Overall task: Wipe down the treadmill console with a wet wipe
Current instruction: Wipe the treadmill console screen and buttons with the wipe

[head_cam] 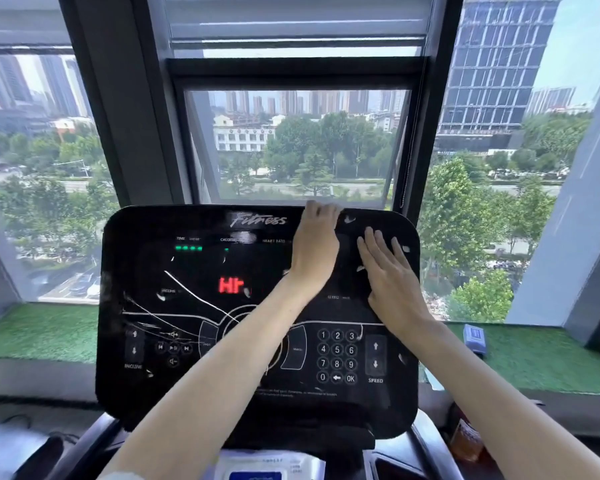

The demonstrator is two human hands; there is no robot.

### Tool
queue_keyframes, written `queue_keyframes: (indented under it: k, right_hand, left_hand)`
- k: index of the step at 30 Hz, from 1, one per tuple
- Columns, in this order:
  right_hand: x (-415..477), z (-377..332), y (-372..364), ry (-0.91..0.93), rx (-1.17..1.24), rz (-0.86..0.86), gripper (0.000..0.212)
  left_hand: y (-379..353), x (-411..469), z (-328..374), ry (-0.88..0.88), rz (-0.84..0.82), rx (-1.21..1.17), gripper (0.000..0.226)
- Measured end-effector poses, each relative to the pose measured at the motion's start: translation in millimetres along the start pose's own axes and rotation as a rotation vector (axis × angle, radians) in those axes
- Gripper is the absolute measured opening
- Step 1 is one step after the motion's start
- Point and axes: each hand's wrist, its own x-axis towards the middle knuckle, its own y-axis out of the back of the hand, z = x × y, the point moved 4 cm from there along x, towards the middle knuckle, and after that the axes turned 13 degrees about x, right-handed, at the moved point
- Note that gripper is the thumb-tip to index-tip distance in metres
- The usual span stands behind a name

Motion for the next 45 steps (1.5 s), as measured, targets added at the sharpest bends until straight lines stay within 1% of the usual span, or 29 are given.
queue_keyframes:
  k: [2, 4, 5, 8, 9, 10, 13, 14, 17, 18, 19, 22, 23, 26, 27, 28, 30, 31, 32, 34, 35, 36, 38, 39, 40, 41, 43, 44, 45]
  right_hand:
    - [-1.5, 2.1, 1.8, 0.010, -0.009, -0.022, 0.095]
    - [-1.5, 4.9, 1.3, 0.019, -0.003, -0.019, 0.094]
    - [-1.0, 5.7, 0.5, 0.021, 0.008, -0.011, 0.094]
    - [-0.2, 6.8, 0.3, 0.025, -0.001, -0.011, 0.095]
    - [-0.8, 7.2, 1.2, 0.028, -0.004, -0.016, 0.096]
    - [-1.8, 7.2, 2.2, 0.033, -0.001, -0.020, 0.095]
    - [-2.3, 4.4, 2.3, 0.030, 0.024, -0.029, 0.095]
    - [-1.6, 3.5, 1.7, 0.025, 0.023, -0.032, 0.095]
    - [-1.6, 5.3, 5.5, 0.042, 0.018, -0.040, 0.093]
    - [-3.7, 7.5, 9.1, 0.057, 0.028, -0.023, 0.091]
    - [-6.6, 10.6, 12.0, 0.063, 0.045, -0.011, 0.089]
    - [-14.4, 16.8, 15.4, 0.016, 0.067, 0.029, 0.084]
    - [-14.8, 16.2, 14.0, 0.007, 0.062, 0.027, 0.083]
    - [-13.0, 14.2, 9.5, 0.002, 0.030, 0.011, 0.082]
    - [-12.8, 14.4, 9.5, 0.006, 0.024, 0.009, 0.083]
    - [-13.2, 15.2, 9.9, 0.011, 0.024, 0.012, 0.083]
    - [-14.6, 16.7, 8.9, 0.014, 0.033, 0.012, 0.083]
    - [-14.9, 16.8, 8.1, 0.012, 0.037, 0.014, 0.084]
    - [-14.6, 16.9, 7.5, 0.010, 0.038, 0.020, 0.084]
    - [-13.7, 17.2, 6.4, 0.013, 0.034, 0.026, 0.084]
    - [-13.7, 17.6, 5.9, 0.015, 0.032, 0.026, 0.085]
    - [-14.2, 18.1, 5.5, 0.016, 0.036, 0.025, 0.085]
    - [-14.8, 18.7, 4.3, 0.017, 0.052, 0.023, 0.086]
    - [-14.8, 18.3, 3.9, 0.017, 0.054, 0.020, 0.086]
    - [-14.7, 17.8, 3.8, 0.018, 0.047, 0.018, 0.087]
    - [-14.5, 17.7, 4.2, 0.021, 0.033, 0.017, 0.087]
    - [-14.1, 18.6, 5.3, 0.026, 0.009, 0.018, 0.086]
    - [-14.1, 19.1, 5.5, 0.026, 0.009, 0.015, 0.086]
    - [-14.5, 19.7, 5.1, 0.026, 0.019, 0.013, 0.086]
  left_hand:
    - [5.3, 4.2, -18.2, 0.197, 0.090, -0.077, 0.023]
    - [11.8, -1.6, -24.4, 0.404, 0.225, -0.152, 0.026]
    - [12.1, -3.8, -15.6, 0.397, 0.251, -0.146, 0.026]
    - [0.1, -9.0, 20.4, 0.087, 0.110, -0.088, 0.023]
    - [-1.5, -7.4, 19.4, 0.046, 0.089, -0.091, 0.023]
    - [-1.2, -4.2, 11.3, 0.087, 0.096, -0.100, 0.024]
    - [6.9, -3.2, -15.2, 0.419, 0.270, -0.214, 0.024]
    - [6.3, -4.3, -9.9, 0.428, 0.273, -0.224, 0.022]
    - [-8.7, -5.6, 24.9, 0.089, 0.099, -0.179, 0.024]
    - [-9.4, -3.6, 25.4, 0.039, 0.070, -0.183, 0.025]
    - [-9.6, 0.0, 18.8, 0.071, 0.074, -0.182, 0.026]
    - [-1.1, -2.7, 0.7, 0.373, 0.250, -0.199, 0.026]
    - [-0.9, -4.8, 9.5, 0.353, 0.241, -0.179, 0.025]
    - [-12.7, -9.4, 45.1, -0.026, 0.041, -0.122, 0.024]
    - [-14.4, -5.4, 42.7, -0.034, 0.014, -0.131, 0.025]
    - [-14.0, -0.6, 34.4, 0.034, 0.032, -0.143, 0.026]
    - [-7.0, -0.2, 16.7, 0.266, 0.157, -0.177, 0.028]
    - [-6.1, -1.7, 16.7, 0.290, 0.174, -0.179, 0.027]
    - [-6.7, -3.1, 25.2, 0.212, 0.144, -0.161, 0.026]
    - [-14.1, -4.9, 41.6, -0.045, 0.008, -0.140, 0.025]
    - [-14.5, -1.5, 40.2, -0.077, -0.034, -0.162, 0.026]
    - [-14.5, 4.6, 32.5, -0.032, -0.023, -0.172, 0.026]
    - [-6.6, 9.5, 13.9, 0.193, 0.129, -0.189, 0.028]
    - [-3.7, 7.0, 11.5, 0.248, 0.178, -0.179, 0.027]
    - [-3.4, 3.3, 18.3, 0.204, 0.162, -0.162, 0.026]
    - [-6.3, -1.0, 30.1, 0.081, 0.098, -0.148, 0.025]
    - [-14.5, -7.2, 44.1, -0.129, -0.082, -0.177, 0.025]
    - [-14.0, -3.8, 42.2, -0.137, -0.110, -0.189, 0.026]
    - [-12.7, 1.0, 35.2, -0.081, -0.081, -0.199, 0.026]
